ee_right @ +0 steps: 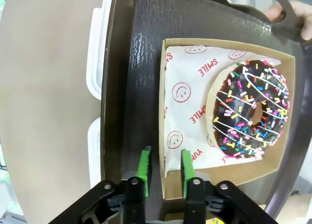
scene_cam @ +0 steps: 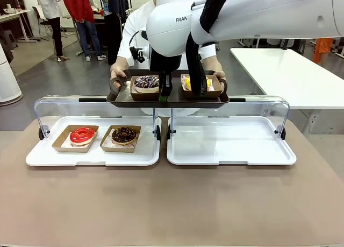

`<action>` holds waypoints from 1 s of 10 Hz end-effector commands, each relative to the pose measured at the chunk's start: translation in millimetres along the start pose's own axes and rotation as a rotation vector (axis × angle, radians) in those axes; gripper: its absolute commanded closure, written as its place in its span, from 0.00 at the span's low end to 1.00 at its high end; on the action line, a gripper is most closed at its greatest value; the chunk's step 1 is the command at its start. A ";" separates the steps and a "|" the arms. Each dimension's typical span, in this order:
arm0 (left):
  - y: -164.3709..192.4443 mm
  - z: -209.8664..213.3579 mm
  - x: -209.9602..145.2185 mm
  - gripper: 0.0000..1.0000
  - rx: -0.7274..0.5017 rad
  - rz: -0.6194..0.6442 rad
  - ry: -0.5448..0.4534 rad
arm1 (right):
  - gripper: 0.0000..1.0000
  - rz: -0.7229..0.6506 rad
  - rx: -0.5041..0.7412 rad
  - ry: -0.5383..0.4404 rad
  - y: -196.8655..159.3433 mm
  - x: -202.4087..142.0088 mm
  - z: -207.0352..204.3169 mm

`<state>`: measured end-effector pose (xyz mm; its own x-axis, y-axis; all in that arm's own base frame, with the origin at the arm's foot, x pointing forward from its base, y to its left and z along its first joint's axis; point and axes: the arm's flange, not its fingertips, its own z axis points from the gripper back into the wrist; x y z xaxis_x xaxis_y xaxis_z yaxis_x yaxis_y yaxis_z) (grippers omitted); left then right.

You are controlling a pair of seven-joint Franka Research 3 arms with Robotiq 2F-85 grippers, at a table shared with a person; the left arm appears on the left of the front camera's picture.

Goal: Provide the desired donut to the person.
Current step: Place the picked Paper togo box onto the Handle tray extended by the person.

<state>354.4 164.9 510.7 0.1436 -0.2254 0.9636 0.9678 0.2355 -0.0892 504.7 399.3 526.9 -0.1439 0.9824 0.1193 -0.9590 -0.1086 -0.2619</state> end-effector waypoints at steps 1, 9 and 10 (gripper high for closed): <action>-1.2 1.5 1.0 0.00 -0.002 -0.005 -0.008 | 0.00 -0.014 -0.029 0.020 0.8 1.6 -1.7; -1.2 1.5 1.0 0.00 -0.002 -0.005 -0.008 | 0.00 -0.016 -0.011 0.018 0.2 3.7 19.9; -1.2 1.5 1.0 0.00 -0.002 -0.005 -0.008 | 0.00 -0.025 0.026 0.031 4.1 8.5 28.8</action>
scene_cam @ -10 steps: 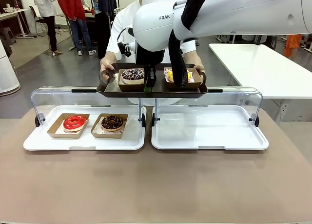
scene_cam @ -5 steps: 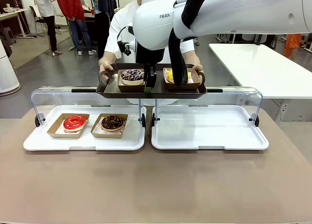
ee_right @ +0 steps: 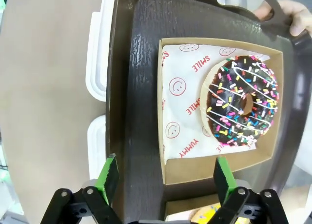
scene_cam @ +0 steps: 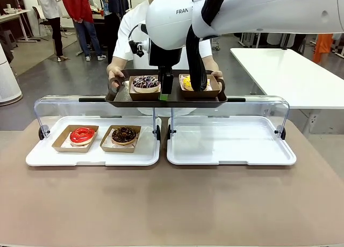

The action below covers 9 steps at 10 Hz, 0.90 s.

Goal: Provide the desired donut to the person.
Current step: Place the picked Paper togo box onto the Handle tray extended by the person.

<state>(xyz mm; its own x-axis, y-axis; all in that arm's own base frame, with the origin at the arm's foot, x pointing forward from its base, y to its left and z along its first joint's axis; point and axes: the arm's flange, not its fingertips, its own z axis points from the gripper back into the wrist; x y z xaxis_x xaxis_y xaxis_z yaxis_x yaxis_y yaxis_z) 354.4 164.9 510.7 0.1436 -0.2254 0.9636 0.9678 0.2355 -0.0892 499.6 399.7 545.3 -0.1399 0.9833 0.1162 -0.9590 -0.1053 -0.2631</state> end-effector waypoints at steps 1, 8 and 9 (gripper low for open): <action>-1.2 1.5 1.0 0.00 -0.002 -0.005 -0.008 | 0.00 -0.038 0.089 0.060 9.9 11.5 27.1; -1.2 1.5 1.0 0.00 -0.002 -0.005 -0.008 | 0.00 0.114 0.264 0.190 138.8 -15.3 201.5; -1.2 1.5 1.0 0.00 -0.002 -0.005 -0.008 | 0.00 0.128 0.237 0.152 163.8 -39.6 217.8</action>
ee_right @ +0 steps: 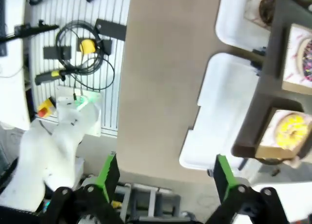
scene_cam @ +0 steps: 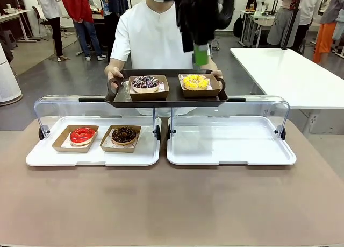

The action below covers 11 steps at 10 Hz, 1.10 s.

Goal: Provide the desired donut to the person.
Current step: Place the picked Paper togo box onto the Handle tray extended by the person.

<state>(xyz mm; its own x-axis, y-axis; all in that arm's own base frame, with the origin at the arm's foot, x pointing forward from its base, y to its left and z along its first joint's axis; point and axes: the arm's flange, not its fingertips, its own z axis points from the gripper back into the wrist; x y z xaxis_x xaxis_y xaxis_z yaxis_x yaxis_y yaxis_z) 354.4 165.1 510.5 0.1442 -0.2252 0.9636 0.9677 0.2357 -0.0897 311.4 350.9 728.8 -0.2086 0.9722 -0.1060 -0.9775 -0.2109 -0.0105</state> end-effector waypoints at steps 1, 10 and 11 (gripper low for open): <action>-1.4 1.4 1.2 0.00 -0.002 -0.005 -0.008 | 0.00 0.042 -0.050 -0.087 44.7 -54.3 -26.2; -1.4 1.4 1.2 0.00 -0.002 -0.005 -0.008 | 0.00 -0.241 -0.186 -0.110 26.6 -228.2 -110.9; -1.4 1.4 1.2 0.00 -0.002 -0.005 -0.008 | 0.00 -0.262 -0.190 -0.097 15.9 -237.5 -120.0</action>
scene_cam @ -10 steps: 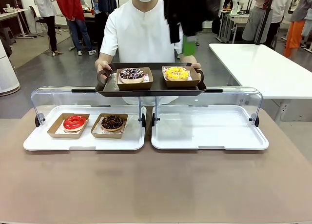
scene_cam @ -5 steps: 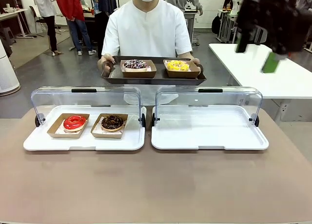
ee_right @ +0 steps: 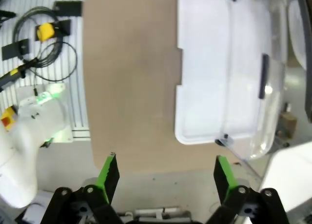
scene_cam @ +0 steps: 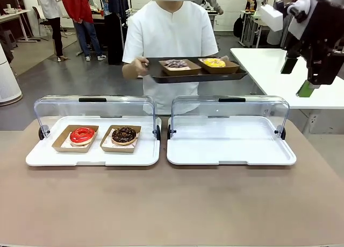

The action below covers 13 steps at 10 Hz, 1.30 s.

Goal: Provide the desired donut to the person.
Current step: Place the picked Paper togo box onto the Handle tray extended by the person.

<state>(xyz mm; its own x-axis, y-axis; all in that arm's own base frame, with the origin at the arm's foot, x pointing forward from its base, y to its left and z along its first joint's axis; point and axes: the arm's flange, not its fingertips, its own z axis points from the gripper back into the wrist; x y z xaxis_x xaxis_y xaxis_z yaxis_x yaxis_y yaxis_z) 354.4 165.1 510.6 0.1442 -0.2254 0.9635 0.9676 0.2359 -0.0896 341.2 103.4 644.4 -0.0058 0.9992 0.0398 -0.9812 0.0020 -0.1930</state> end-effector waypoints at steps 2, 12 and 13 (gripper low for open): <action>-1.3 1.3 1.1 0.00 -0.002 -0.005 -0.008 | 0.00 0.000 0.000 0.000 0.0 0.0 0.0; -1.3 1.3 1.1 0.00 -0.002 -0.005 -0.008 | 0.00 0.000 0.000 0.000 0.0 0.0 0.0; -1.3 1.3 1.1 0.00 -0.002 -0.005 -0.008 | 0.00 0.000 0.000 0.000 0.0 0.0 0.0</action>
<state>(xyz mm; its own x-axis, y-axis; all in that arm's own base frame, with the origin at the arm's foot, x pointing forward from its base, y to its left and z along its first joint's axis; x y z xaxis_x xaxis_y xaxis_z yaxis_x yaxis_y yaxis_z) 354.4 165.1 510.5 0.1444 -0.2253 0.9635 0.9676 0.2358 -0.0898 341.6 102.9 646.3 -0.0022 0.9996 0.0278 -0.9789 0.0035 -0.2044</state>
